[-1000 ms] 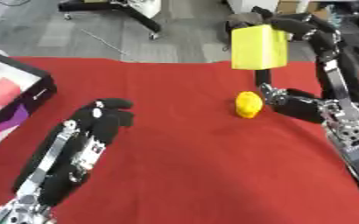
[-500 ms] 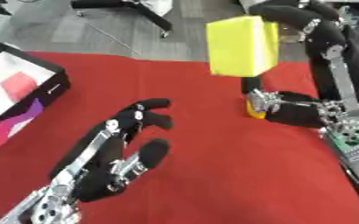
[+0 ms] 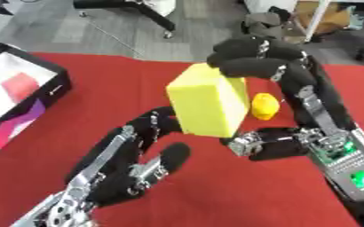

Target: Pick up the objects with one hand, pass them to the other hand, and then place them into the box on the other side of the table.

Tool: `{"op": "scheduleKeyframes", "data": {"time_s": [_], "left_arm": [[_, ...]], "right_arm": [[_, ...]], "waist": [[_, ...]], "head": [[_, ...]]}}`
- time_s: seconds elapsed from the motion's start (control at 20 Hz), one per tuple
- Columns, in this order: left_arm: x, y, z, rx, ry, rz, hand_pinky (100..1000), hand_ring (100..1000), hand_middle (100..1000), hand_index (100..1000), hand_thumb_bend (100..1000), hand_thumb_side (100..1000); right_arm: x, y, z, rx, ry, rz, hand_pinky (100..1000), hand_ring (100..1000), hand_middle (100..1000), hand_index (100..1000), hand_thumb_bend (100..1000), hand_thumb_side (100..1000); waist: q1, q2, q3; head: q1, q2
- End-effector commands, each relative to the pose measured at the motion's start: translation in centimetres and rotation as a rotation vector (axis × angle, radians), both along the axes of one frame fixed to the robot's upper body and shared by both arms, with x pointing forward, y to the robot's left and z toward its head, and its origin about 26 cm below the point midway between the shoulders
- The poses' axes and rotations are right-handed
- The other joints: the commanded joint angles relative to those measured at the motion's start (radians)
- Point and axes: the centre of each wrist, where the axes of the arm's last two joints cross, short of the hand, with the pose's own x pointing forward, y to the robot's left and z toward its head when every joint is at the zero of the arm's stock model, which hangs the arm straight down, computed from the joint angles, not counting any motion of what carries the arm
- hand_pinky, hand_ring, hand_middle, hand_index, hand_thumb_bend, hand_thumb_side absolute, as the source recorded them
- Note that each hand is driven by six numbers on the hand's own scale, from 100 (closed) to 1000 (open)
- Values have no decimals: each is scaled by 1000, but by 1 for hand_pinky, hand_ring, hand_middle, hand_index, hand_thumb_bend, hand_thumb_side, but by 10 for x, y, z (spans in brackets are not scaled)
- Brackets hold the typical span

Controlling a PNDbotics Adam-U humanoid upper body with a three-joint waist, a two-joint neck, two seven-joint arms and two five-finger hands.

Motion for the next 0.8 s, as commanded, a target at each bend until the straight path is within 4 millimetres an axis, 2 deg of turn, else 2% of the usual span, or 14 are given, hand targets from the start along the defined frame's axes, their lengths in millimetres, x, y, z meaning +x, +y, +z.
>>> {"op": "scheduleKeyframes", "data": {"time_s": [0.05,0.4,0.8], "left_arm": [[-3,-3,7,-46,11,-43,1000,840,876,702,569,647],[-4,-2,2,-121,98,-121,1000,839,878,707,611,704],[-5,-9,6,-175,155,-207,1000,844,884,709,615,708]], "right_arm": [[-4,2,8,-12,-28,26,761,684,450,617,199,100],[-4,2,7,-21,-18,26,765,684,446,616,171,100],[-6,8,4,-34,1,52,771,682,441,615,127,100]], "waist": [[1,-13,1],[0,-10,1],[-3,-11,3]], "head": [[-4,-1],[-9,8],[-15,14]]}}
